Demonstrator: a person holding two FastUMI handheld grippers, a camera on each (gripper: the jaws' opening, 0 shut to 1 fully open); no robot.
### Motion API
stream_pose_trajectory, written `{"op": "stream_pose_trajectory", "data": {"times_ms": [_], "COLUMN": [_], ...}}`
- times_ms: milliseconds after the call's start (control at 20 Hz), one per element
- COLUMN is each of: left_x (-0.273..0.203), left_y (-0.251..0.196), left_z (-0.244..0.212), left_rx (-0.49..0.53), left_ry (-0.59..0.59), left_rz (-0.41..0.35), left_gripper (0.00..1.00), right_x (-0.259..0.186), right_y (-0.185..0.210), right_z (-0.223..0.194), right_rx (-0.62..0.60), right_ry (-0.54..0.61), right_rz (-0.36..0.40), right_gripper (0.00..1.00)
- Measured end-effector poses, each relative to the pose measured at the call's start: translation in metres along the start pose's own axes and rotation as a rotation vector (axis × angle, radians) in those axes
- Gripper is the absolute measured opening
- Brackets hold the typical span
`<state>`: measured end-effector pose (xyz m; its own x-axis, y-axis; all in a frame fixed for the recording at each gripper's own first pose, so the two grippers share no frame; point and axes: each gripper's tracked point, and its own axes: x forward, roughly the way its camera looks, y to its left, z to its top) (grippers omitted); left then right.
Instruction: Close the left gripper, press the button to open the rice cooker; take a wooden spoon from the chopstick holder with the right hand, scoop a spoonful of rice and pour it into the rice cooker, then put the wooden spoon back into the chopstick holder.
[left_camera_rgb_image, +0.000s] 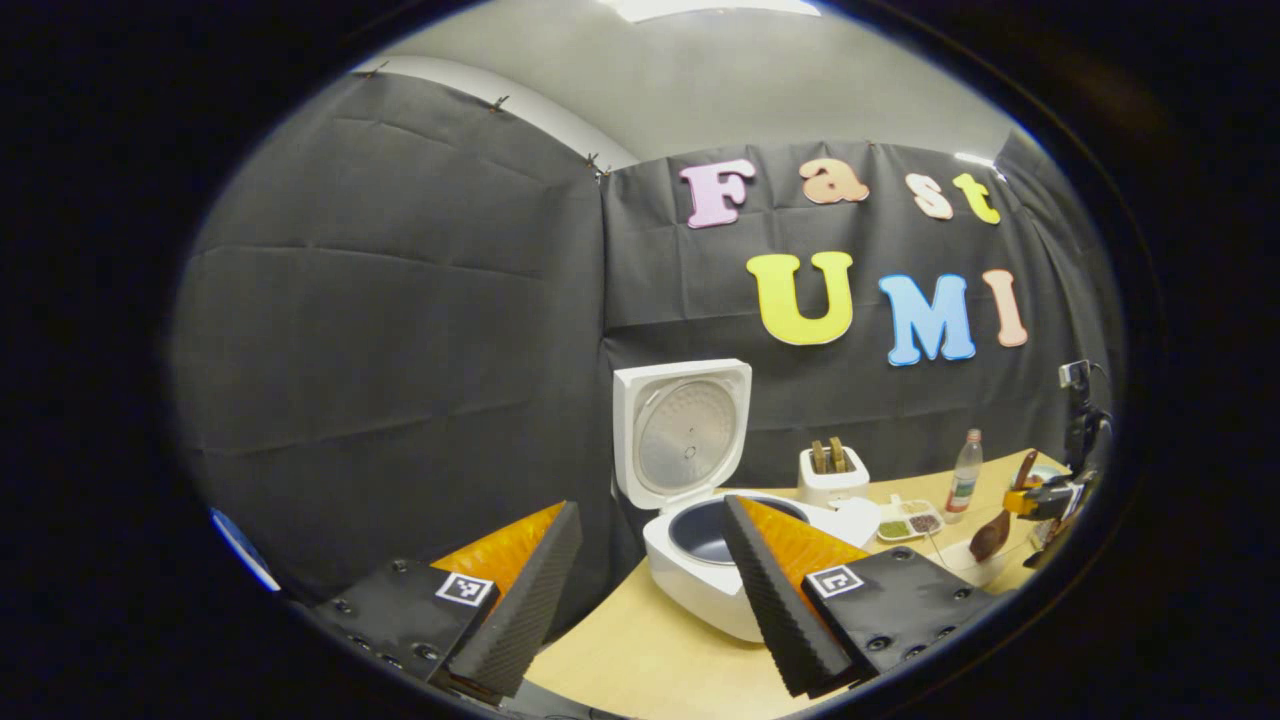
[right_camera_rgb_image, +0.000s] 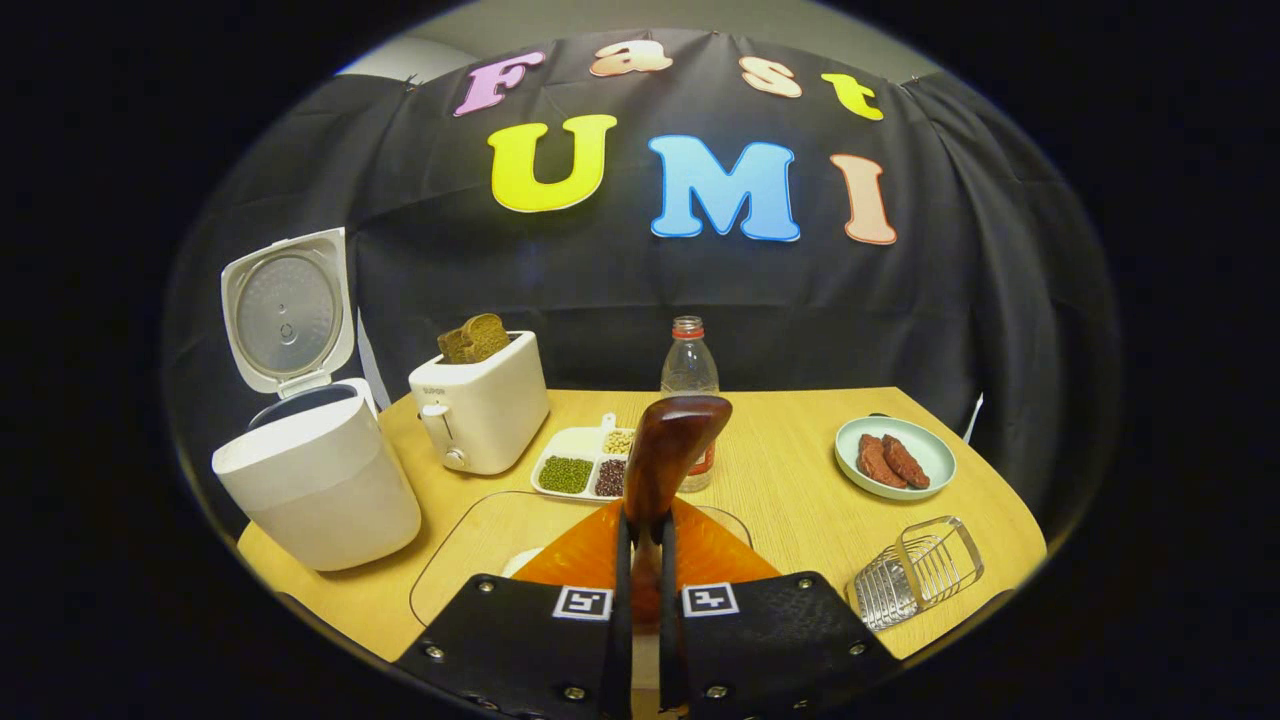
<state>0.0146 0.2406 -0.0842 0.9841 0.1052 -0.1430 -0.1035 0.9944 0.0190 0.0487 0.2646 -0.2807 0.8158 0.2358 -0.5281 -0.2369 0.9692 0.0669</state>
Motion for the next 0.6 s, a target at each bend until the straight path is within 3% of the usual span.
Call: {"op": "stream_pose_trajectory", "data": {"times_ms": [250, 600], "left_x": [0.006, -0.002], "left_y": [-0.011, -0.026], "left_z": [0.000, 0.008], "left_rx": [-0.012, 0.021], "left_ry": [0.004, -0.005], "left_rz": [-0.021, -0.039], "left_gripper": [0.98, 0.98], "right_x": [-0.011, -0.008], "right_y": [0.035, 0.002], "right_z": [-0.015, -0.022], "right_rx": [0.085, 0.590], "right_ry": [0.048, 0.172], "right_rz": [0.110, 0.135], "right_gripper": [0.11, 0.11]}}
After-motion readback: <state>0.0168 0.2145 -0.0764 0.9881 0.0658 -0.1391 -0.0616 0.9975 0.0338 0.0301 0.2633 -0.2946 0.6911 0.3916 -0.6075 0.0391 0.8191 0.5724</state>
